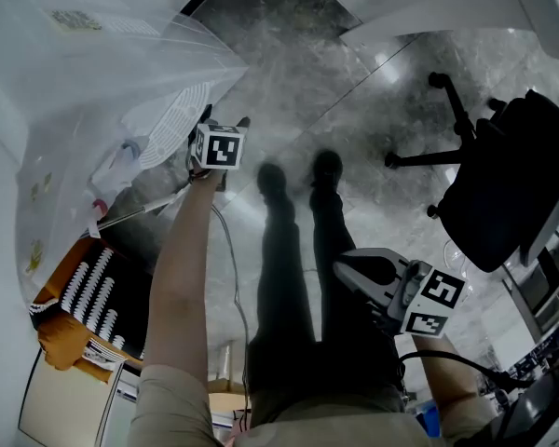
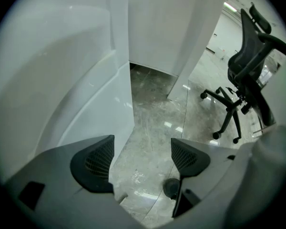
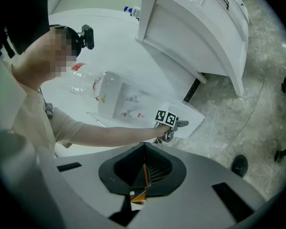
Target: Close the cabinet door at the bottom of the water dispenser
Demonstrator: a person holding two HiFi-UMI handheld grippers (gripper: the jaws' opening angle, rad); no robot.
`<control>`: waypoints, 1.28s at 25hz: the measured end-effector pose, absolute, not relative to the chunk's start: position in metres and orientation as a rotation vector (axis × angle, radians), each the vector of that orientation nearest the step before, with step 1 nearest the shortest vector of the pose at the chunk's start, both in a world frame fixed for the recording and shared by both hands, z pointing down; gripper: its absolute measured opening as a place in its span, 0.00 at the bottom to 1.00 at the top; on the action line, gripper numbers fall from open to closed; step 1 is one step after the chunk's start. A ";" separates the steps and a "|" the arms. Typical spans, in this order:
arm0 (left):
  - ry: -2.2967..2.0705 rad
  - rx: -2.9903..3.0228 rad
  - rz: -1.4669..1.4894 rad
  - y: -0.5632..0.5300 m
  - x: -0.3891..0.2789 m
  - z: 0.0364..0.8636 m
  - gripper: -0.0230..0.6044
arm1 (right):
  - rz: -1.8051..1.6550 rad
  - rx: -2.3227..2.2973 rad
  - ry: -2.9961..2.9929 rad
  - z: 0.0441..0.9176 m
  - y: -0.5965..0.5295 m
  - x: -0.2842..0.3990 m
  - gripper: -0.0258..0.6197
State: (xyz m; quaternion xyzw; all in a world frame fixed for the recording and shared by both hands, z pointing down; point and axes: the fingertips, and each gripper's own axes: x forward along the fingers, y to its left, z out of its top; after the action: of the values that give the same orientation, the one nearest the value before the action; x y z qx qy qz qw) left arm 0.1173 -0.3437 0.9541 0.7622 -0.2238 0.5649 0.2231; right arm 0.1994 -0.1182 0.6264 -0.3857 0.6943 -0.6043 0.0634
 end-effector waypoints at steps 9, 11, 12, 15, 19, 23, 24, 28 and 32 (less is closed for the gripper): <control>-0.478 2.114 1.506 -0.287 0.108 0.900 0.62 | -1.811 -1.136 2.126 0.616 -0.130 0.189 0.04; -0.456 2.118 1.481 -0.270 0.104 0.874 0.62 | -1.777 -1.123 2.137 0.592 -0.141 0.190 0.04; -0.445 2.114 1.473 -0.260 0.099 0.861 0.62 | -1.766 -1.115 2.134 0.579 -0.145 0.188 0.04; -0.454 2.083 1.415 -0.241 0.082 0.818 0.62 | -1.735 -1.093 2.149 0.546 -0.159 0.185 0.04; -0.488 2.103 1.280 -0.236 0.081 0.748 0.62 | -1.685 -1.064 2.226 0.502 -0.173 0.177 0.04; -0.514 2.159 1.106 -0.240 0.090 0.662 0.62 | -1.623 -0.994 2.279 0.457 -0.187 0.163 0.04; -0.512 2.176 1.060 -0.241 0.092 0.640 0.62 | -1.606 -0.979 2.289 0.446 -0.192 0.158 0.04; -0.542 2.197 0.852 -0.244 0.089 0.556 0.62 | -1.511 -0.907 2.331 0.399 -0.215 0.139 0.04; -0.576 2.211 0.683 -0.244 0.073 0.486 0.62 | -1.428 -0.857 2.341 0.350 -0.226 0.121 0.04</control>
State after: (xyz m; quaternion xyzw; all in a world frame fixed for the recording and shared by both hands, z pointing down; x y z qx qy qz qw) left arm 0.0727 -0.2439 0.4856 0.8616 -0.2246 0.2661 0.3693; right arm 0.1214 -0.2259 0.3499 -0.2955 0.8074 -0.4928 0.1341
